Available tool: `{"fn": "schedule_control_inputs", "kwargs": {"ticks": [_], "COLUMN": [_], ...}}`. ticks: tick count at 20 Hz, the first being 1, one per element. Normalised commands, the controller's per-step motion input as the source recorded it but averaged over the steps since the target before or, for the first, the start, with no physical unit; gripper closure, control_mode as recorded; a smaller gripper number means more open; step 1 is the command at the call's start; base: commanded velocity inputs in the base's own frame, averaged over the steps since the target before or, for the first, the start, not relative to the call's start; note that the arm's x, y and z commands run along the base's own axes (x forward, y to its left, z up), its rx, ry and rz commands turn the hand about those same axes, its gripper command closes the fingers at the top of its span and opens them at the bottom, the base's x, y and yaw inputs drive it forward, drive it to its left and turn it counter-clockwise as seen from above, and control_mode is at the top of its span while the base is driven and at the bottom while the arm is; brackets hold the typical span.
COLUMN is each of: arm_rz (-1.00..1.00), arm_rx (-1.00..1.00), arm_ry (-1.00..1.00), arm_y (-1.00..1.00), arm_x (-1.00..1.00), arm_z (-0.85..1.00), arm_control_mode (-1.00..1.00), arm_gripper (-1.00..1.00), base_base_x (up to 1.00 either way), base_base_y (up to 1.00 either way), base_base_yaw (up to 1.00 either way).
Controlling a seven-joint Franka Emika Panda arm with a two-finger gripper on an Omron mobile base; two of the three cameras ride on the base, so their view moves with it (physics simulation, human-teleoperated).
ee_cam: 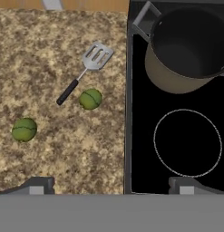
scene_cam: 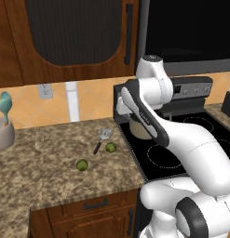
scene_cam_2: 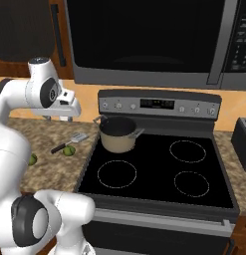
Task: Put the lime and lime in the pot. Retrieve the spatula and lightly stir the vegetables in the pot.
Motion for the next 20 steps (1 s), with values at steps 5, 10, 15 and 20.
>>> {"fn": "schedule_control_inputs", "kwargs": {"ticks": [5,10,15,20], "arm_rz": [0.00,0.00,0.00,0.00], "arm_rx": [-0.01,0.00,0.01,0.00], "arm_ry": [0.09,0.02,0.03,0.04], "arm_y": [0.22,0.65,0.12,0.00], "arm_x": [0.20,0.34,0.21,0.06], "arm_z": [-0.26,-0.67,-0.66,-0.27], "arm_control_mode": [-1.00,-1.00,-1.00,-1.00], "arm_gripper": [-1.00,-1.00,-1.00,-1.00], "base_base_x": [0.00,0.00,0.00,0.00], "base_base_y": [0.00,0.00,0.00,0.00], "base_base_yaw": [0.00,0.00,0.00,0.00]}}
